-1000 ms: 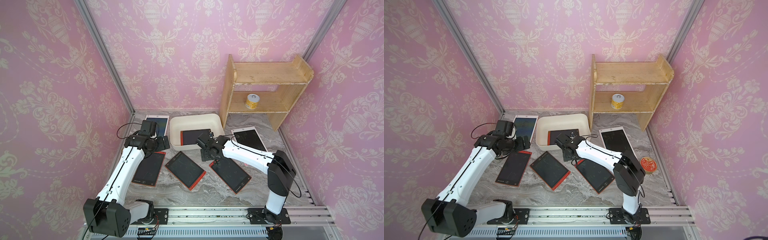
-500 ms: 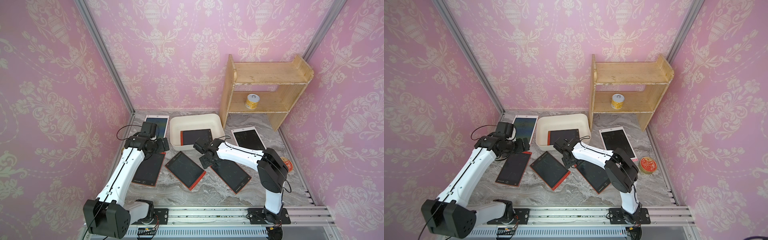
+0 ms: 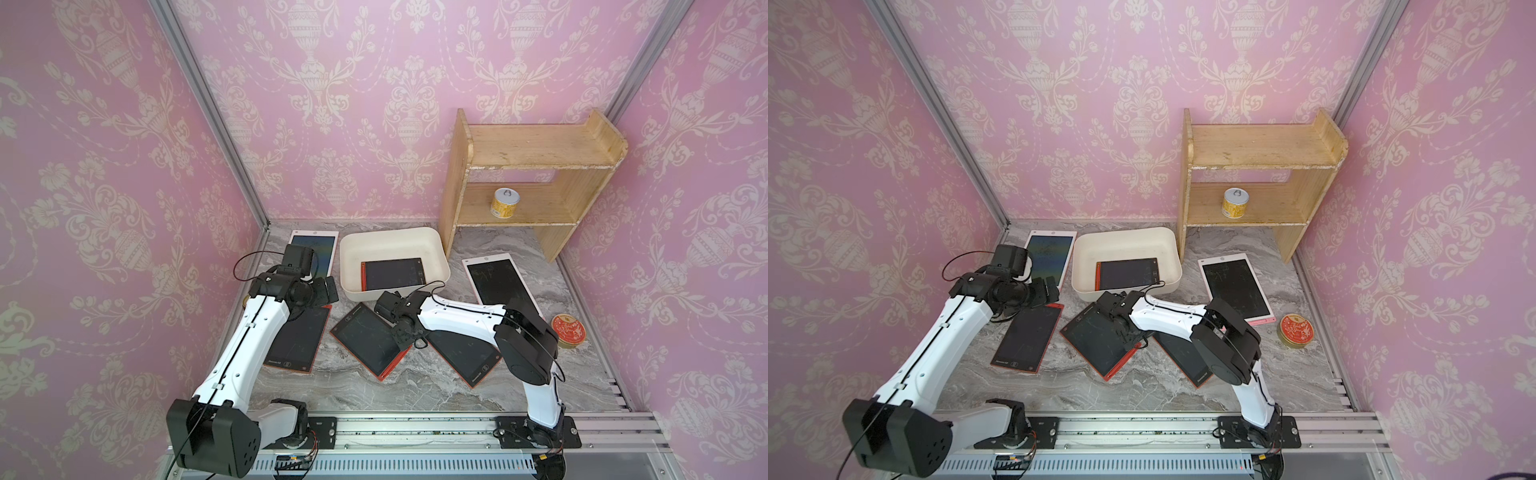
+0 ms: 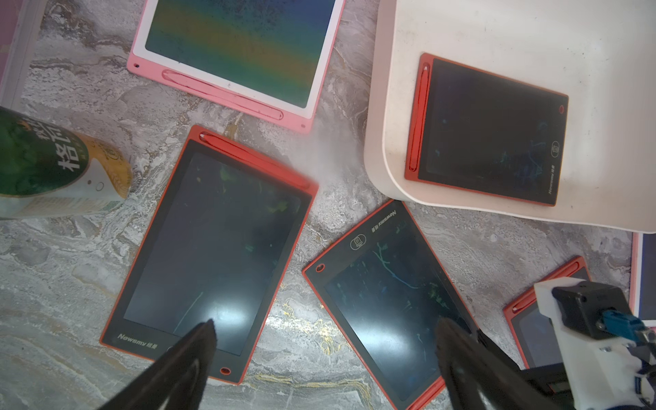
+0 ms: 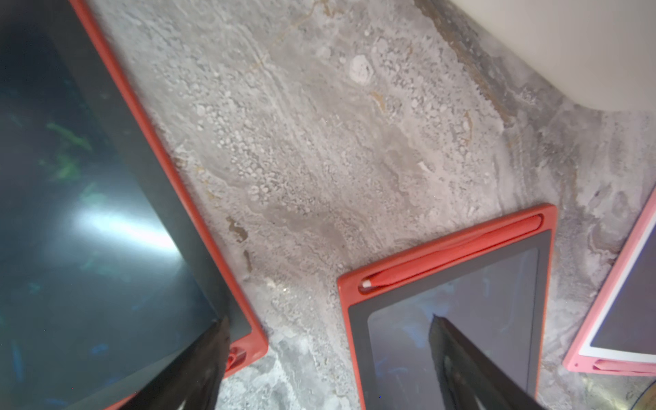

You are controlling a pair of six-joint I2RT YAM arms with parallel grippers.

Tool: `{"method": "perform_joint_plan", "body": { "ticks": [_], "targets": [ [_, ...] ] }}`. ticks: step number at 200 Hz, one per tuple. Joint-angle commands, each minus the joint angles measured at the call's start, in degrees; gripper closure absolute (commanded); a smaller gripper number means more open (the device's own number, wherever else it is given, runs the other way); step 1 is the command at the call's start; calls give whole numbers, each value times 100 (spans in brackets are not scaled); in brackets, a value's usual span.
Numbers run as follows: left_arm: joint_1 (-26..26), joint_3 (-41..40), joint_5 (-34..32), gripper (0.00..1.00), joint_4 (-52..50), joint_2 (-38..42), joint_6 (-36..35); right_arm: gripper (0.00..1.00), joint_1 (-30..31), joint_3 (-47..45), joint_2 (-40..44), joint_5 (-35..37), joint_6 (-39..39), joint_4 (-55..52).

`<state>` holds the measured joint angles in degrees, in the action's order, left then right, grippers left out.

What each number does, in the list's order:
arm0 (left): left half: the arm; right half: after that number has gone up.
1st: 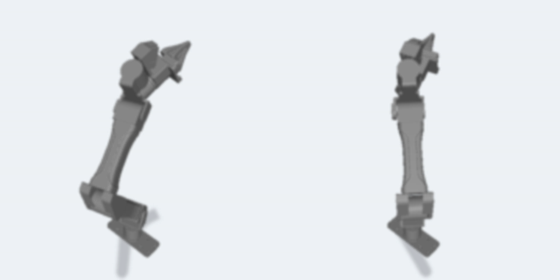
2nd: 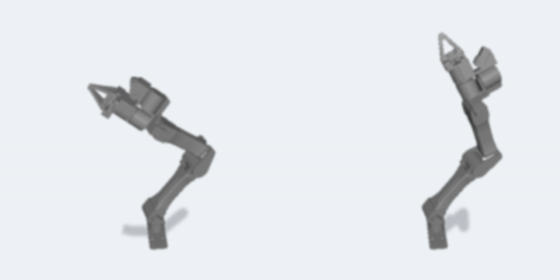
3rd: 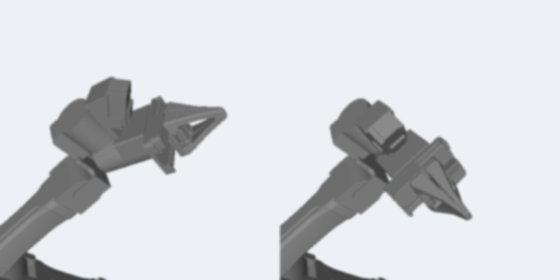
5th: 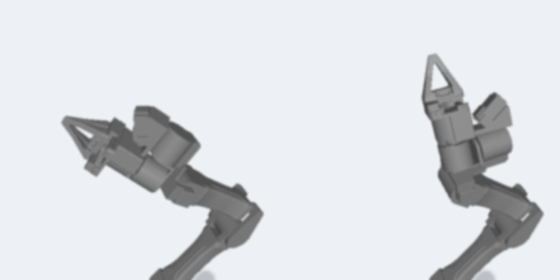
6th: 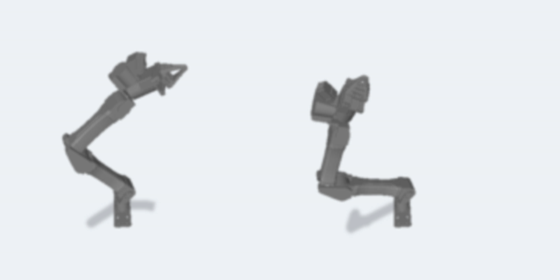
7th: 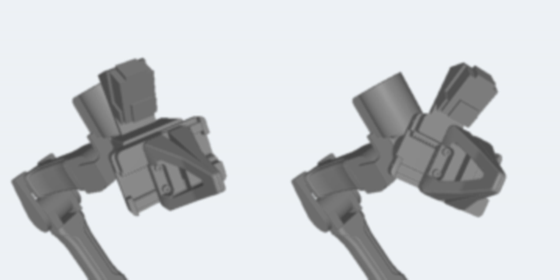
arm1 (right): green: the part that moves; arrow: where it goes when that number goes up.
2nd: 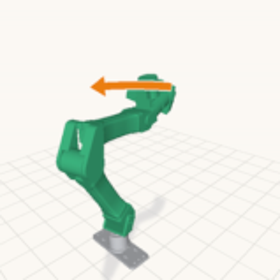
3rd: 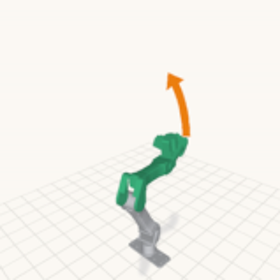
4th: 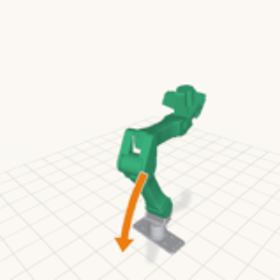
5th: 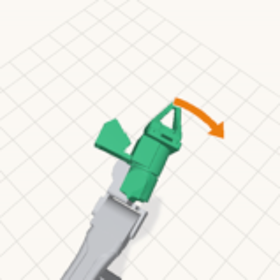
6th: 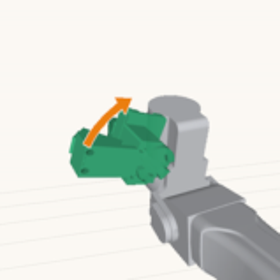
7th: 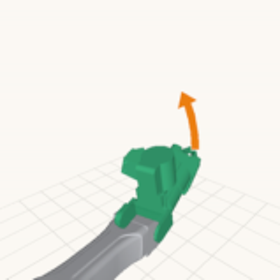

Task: Take out the writing tablet from the storage box
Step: Adjust the writing tablet at the center of the board.

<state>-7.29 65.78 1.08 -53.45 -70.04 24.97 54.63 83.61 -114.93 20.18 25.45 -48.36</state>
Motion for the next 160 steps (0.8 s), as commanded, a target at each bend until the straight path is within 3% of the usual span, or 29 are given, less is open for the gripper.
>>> {"method": "perform_joint_plan", "body": {
  "ticks": [1, 160],
  "targets": [
    [48, -25, -71, 1, -23, 79, -2, 10, 9, 128, -13, 278, -40, -24],
    [44, -112, -30, 1, 142, -27, 17, 12, -147, 78, -256, 370, -383, 181]
  ]
}}
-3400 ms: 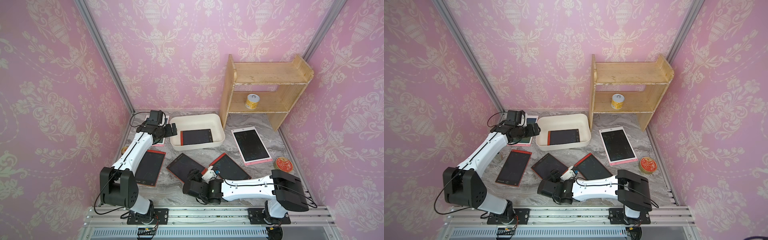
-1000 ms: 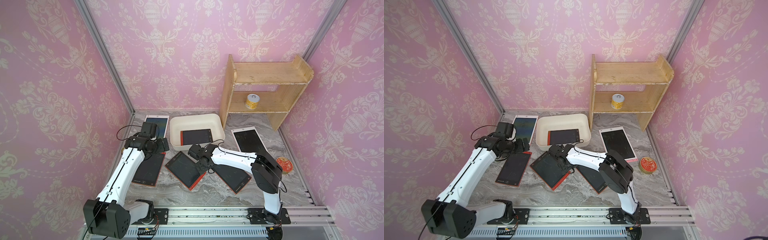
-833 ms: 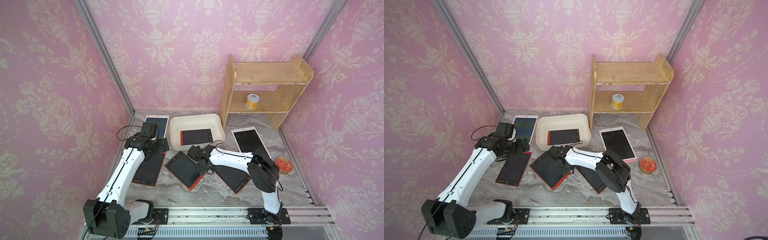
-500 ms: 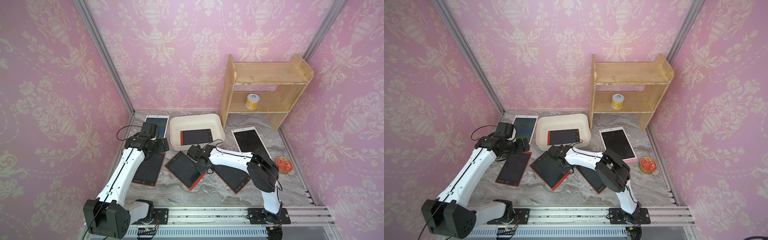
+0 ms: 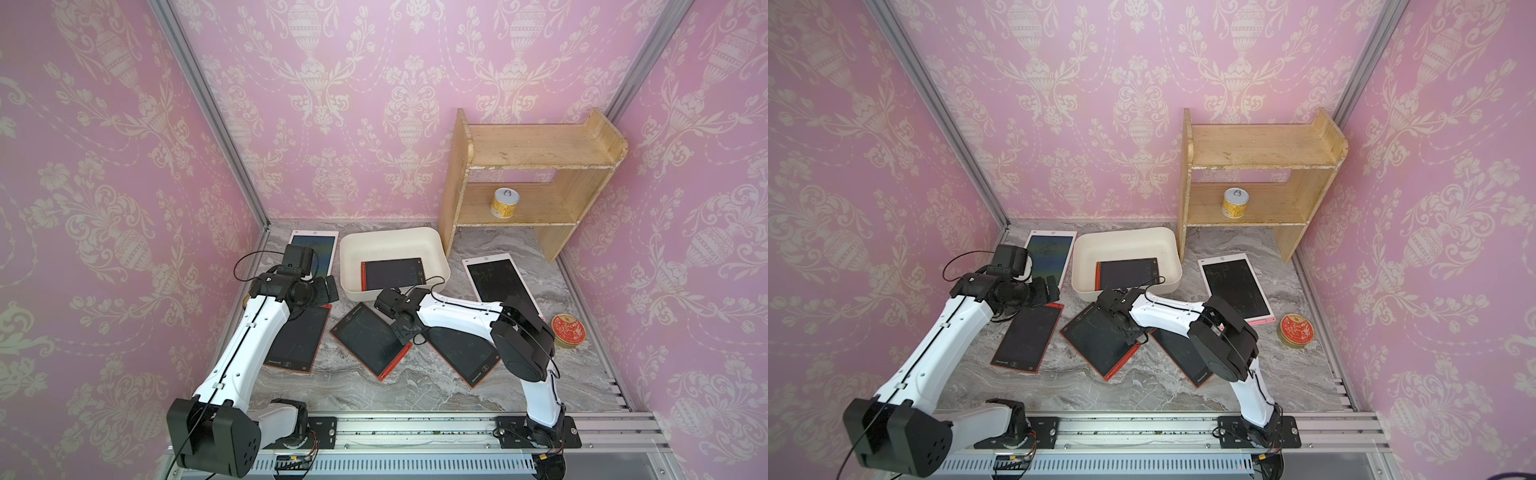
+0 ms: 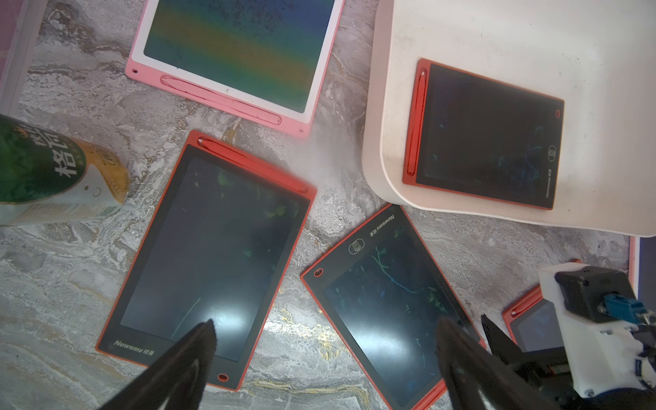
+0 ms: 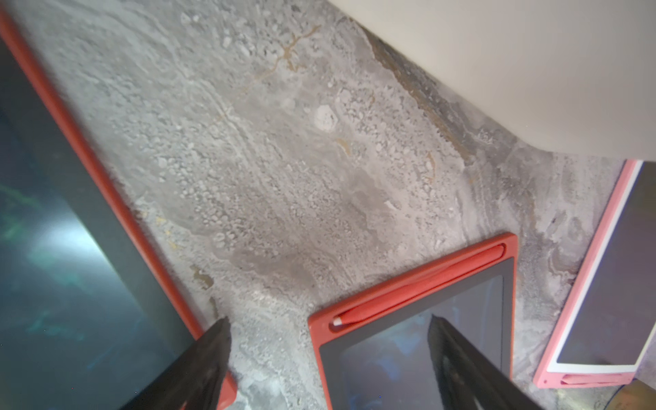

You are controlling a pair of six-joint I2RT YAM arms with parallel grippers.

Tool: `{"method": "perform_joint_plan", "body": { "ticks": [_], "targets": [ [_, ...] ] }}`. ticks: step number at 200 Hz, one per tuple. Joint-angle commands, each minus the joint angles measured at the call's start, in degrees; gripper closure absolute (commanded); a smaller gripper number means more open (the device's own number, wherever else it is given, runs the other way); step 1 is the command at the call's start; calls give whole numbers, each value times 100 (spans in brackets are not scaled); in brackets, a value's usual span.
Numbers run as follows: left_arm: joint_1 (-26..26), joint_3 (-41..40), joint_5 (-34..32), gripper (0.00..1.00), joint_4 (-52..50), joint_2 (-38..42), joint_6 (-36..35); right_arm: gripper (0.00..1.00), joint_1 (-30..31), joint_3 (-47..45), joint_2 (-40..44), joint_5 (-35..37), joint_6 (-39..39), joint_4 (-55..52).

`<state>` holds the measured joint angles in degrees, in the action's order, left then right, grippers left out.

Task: Take out the writing tablet from the storage box
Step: Adjust the writing tablet at the center of the board.

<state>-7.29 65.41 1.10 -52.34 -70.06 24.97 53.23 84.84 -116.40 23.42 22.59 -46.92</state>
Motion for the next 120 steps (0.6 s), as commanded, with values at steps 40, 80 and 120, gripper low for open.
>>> {"method": "perform_joint_plan", "body": {
  "ticks": [40, 80, 120],
  "targets": [
    [44, -109, -27, 1, 49, -17, 17, 12, 38, -115, -155, -53, -130, 103],
    [43, -116, -23, 1, 53, -25, 25, 13, 121, -134, -162, -161, -92, 106],
    [43, -127, -5, 1, 53, -23, 34, 13, 256, -143, -144, -165, -53, 53]
  ]
}}
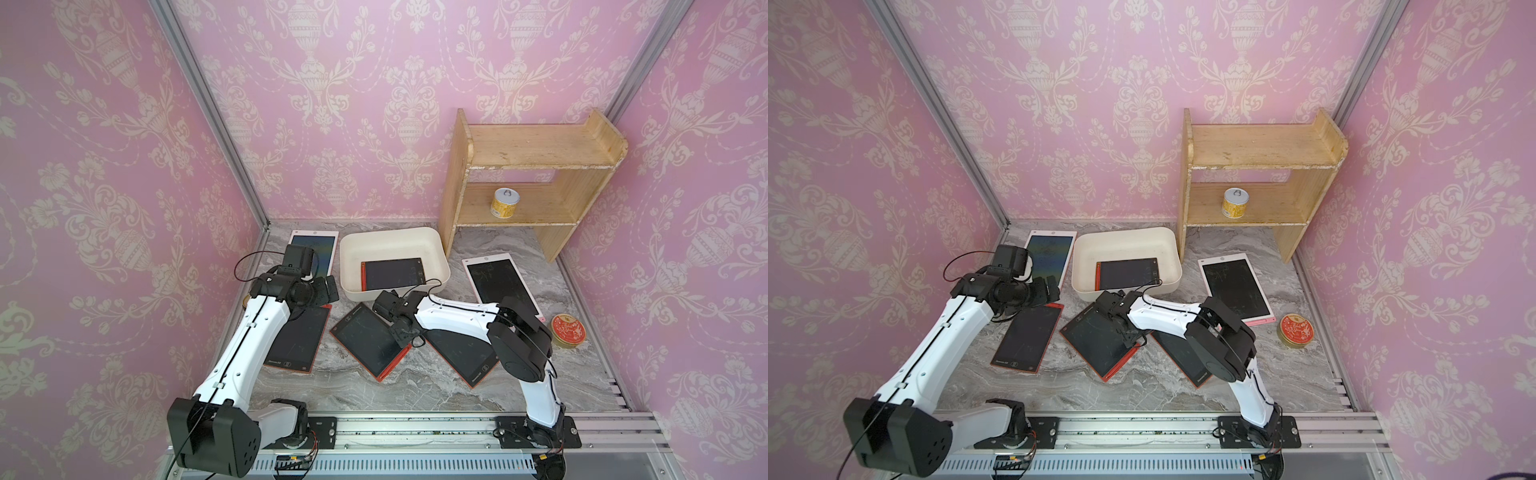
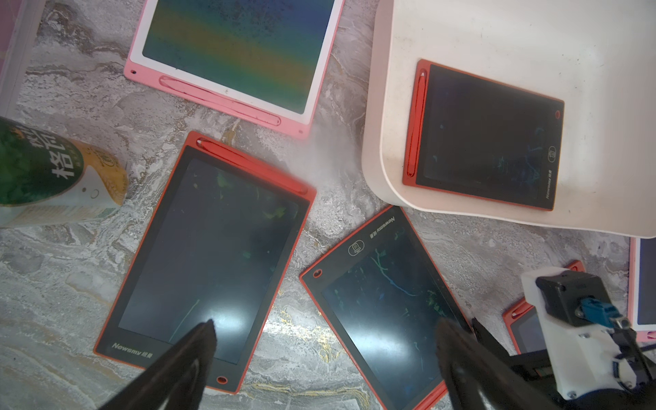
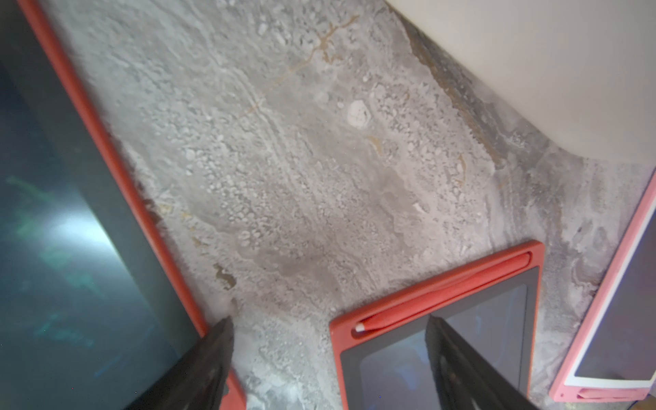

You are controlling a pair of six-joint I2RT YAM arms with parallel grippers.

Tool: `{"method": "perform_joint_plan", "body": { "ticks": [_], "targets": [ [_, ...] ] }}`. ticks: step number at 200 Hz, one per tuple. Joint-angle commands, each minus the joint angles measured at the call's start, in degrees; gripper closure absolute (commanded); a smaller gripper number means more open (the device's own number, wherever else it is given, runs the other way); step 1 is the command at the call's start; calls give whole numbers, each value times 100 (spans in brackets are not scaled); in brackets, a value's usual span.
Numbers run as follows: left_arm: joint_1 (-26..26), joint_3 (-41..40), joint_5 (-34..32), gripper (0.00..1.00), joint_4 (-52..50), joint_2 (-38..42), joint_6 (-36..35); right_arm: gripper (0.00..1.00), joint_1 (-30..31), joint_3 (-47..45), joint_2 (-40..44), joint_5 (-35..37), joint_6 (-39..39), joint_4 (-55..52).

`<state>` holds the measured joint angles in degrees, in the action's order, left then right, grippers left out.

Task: Take out the writing tablet from the storage box
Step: Adjust the writing tablet at the center of the board.

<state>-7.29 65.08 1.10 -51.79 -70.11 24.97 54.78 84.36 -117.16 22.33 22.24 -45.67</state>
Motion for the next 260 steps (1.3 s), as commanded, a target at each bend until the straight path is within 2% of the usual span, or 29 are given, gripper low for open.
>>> {"method": "perform_joint_plan", "body": {
  "ticks": [1, 129, 260],
  "targets": [
    [48, -97, -5, 1, -4, -20, 34, 13, 106, -95, -64, -59, -18, -72],
    [43, -162, 54, 1, 2, 54, 69, 15, 537, -38, 80, -602, 341, -159],
    [44, -231, 91, 1, 58, 85, 105, 17, 1103, 348, 124, -740, 613, -319]
  ]
}}
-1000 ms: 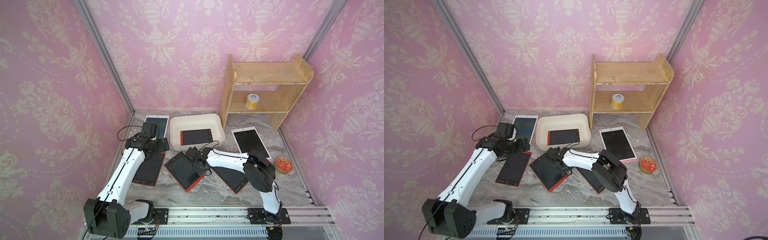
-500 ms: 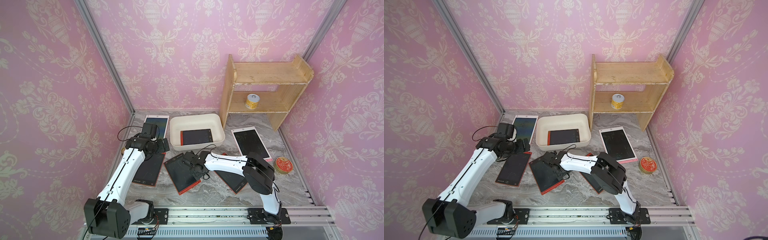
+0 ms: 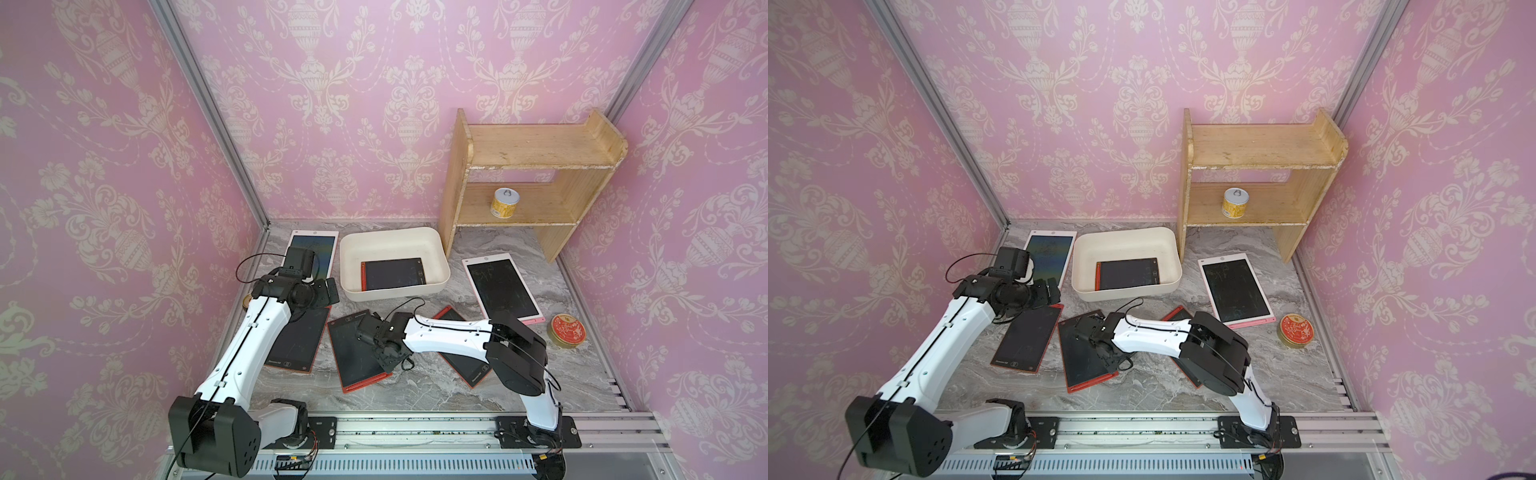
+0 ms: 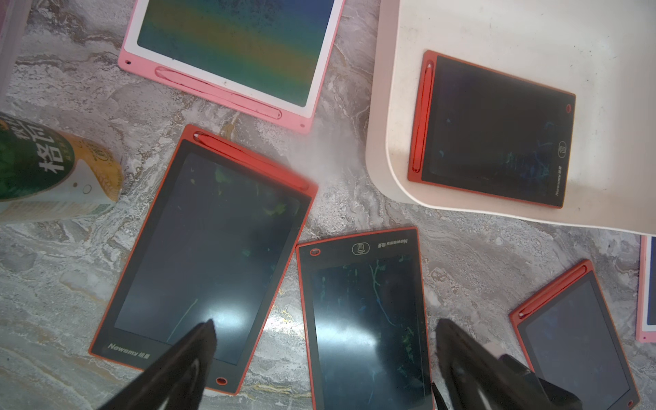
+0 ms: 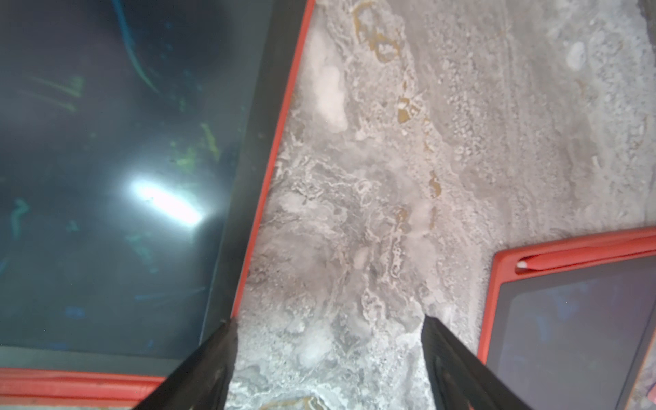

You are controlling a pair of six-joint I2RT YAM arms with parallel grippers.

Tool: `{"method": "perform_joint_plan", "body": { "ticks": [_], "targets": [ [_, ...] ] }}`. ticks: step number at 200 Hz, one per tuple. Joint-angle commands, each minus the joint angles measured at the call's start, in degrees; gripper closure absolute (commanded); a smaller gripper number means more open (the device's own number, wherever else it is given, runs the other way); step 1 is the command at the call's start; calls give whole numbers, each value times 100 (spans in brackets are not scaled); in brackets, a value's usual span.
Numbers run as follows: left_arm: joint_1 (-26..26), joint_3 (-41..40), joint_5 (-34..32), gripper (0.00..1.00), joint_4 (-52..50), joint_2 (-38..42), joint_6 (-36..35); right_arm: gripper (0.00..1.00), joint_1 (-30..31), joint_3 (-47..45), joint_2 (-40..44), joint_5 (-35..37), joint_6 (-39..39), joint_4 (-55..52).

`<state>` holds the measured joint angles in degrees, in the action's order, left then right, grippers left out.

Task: Take out the writing tablet from the storage box
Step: Adjust the writing tablet at the center of the board.

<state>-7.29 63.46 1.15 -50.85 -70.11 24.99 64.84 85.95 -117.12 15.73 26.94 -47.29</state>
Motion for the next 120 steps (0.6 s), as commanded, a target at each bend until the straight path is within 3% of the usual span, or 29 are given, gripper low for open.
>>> {"method": "perform_joint_plan", "body": {
  "ticks": [1, 60, 120],
  "targets": [
    [44, -70, 83, 1, -38, 85, 102, 17, 99, 191, 115, -79, 144, -158],
    [43, -36, 65, 1, -74, 94, 76, 18, 128, 273, 223, 127, 121, -244],
    [50, 17, 73, 1, -82, 75, 76, 17, -500, -121, 748, 640, -185, -549]
  ]
}}
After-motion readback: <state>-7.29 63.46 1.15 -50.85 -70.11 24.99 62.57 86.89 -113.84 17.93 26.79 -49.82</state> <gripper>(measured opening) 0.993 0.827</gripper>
